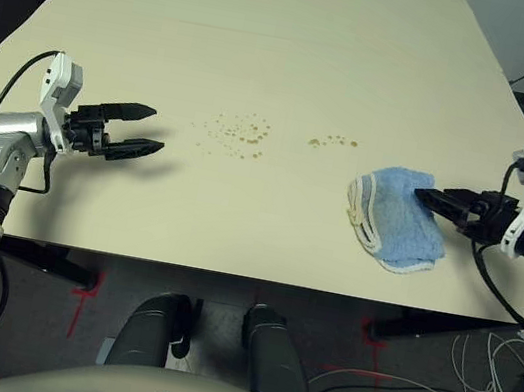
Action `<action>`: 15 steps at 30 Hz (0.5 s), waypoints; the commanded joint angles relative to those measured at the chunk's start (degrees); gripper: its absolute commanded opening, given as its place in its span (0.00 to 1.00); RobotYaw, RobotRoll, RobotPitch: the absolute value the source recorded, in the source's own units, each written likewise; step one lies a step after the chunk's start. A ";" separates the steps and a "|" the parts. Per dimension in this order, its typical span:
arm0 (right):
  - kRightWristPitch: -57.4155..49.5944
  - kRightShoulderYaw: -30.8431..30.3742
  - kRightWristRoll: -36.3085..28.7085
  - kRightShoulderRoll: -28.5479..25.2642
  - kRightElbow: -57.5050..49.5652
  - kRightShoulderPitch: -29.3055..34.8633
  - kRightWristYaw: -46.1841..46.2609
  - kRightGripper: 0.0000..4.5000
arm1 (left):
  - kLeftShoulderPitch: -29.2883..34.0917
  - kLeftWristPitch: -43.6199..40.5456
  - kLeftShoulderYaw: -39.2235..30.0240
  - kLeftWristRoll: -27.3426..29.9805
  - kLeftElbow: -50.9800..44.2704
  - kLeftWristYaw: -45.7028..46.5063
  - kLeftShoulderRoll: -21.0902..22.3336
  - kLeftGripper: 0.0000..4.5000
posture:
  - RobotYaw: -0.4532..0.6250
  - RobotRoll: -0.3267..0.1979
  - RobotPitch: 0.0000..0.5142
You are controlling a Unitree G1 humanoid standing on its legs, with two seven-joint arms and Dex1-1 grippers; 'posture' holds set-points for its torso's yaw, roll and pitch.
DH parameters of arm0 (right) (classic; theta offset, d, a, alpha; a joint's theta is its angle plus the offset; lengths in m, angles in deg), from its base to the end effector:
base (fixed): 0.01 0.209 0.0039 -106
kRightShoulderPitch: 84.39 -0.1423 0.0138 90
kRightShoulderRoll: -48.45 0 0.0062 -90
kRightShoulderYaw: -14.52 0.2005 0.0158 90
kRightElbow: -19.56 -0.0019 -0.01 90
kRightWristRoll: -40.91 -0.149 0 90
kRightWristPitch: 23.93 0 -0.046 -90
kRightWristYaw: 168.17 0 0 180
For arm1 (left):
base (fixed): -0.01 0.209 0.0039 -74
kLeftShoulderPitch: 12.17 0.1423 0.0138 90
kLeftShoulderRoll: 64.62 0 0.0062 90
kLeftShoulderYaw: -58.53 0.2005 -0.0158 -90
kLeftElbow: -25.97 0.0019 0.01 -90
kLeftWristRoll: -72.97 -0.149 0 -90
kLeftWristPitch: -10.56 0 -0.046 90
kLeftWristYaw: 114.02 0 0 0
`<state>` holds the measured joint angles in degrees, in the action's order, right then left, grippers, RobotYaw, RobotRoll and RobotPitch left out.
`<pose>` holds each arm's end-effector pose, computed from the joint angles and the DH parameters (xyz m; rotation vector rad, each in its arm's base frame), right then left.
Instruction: Wipe the water off the table with a rag.
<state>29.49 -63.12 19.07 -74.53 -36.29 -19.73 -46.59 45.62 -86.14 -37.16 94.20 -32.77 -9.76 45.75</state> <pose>0.2567 -0.3877 0.1250 0.1525 0.5458 0.4488 0.3109 0.3076 0.1291 0.1213 0.0913 -1.0659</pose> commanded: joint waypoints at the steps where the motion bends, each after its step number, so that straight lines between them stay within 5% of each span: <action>1: 0.59 -0.86 1.04 0.97 0.97 0.89 0.48 0.99 | 1.11 -0.40 -0.07 0.06 -1.61 -0.01 0.41 1.00 | 0.22 0.62 0.24; 15: -6.24 -5.24 -0.26 4.00 -12.97 7.54 -1.71 0.99 | 1.04 -0.14 -0.35 -0.09 -0.82 -0.02 0.85 1.00 | 0.22 0.62 0.25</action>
<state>25.22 -65.76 18.88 -71.97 -48.60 -14.16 -48.00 46.89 -86.30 -37.28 94.24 -33.93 -9.68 46.06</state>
